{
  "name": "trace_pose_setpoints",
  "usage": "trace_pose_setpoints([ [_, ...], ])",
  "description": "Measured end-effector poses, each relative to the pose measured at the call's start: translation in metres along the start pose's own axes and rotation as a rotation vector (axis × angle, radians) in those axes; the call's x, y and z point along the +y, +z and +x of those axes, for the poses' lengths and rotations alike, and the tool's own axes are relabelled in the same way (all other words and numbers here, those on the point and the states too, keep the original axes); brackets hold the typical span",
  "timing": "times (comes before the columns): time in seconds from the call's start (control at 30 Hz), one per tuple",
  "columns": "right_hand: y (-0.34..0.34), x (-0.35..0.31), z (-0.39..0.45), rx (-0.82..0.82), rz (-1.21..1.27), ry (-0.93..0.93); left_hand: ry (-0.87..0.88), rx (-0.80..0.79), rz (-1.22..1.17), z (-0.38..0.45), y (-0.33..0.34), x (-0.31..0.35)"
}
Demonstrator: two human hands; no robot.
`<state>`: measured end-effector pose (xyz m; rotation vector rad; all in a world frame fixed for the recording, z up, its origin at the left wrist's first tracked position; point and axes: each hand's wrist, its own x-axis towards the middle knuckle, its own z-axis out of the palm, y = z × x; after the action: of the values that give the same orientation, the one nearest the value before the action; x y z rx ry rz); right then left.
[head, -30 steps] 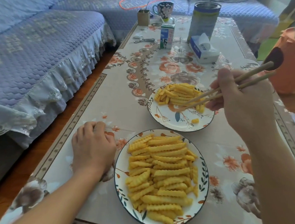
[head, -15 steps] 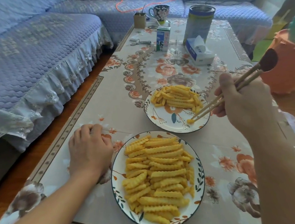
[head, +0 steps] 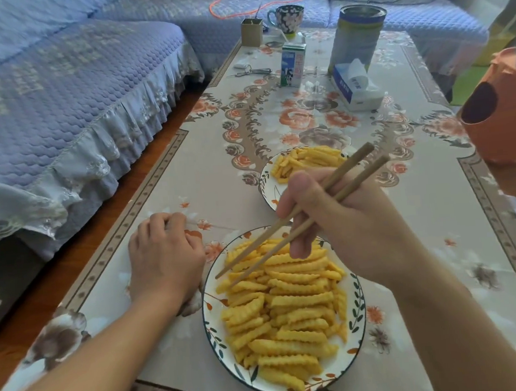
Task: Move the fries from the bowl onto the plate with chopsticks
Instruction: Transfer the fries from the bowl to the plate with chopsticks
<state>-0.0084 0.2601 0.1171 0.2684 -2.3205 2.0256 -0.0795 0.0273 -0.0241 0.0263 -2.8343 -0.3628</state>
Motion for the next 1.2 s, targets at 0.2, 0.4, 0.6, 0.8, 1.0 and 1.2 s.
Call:
trace_pose_setpoints([
  [0.2, -0.029, -0.005, 0.005, 0.355, -0.08, -0.102, -0.005, -0.009, 0.009, 0.0, 0.001, -0.003],
  [0.4, -0.076, 0.018, 0.015, 0.801, -0.292, -0.069, 0.002, -0.016, 0.011, -0.001, 0.0, -0.001],
  [0.6, -0.086, 0.029, 0.016, 0.867, -0.44, -0.034, 0.007, -0.02, 0.016, -0.001, 0.0, -0.001],
  [0.8, -0.079, 0.04, 0.022, 0.778, -0.473, -0.035, 0.001, -0.007, 0.01, 0.0, 0.0, -0.001],
  [1.0, -0.077, 0.035, 0.02, 0.788, -0.508, -0.065, -0.002, -0.018, 0.01, 0.0, 0.0, 0.0],
  [1.2, -0.076, 0.032, 0.019, 0.79, -0.499, -0.074, -0.006, -0.034, 0.011, 0.0, -0.001, 0.0],
])
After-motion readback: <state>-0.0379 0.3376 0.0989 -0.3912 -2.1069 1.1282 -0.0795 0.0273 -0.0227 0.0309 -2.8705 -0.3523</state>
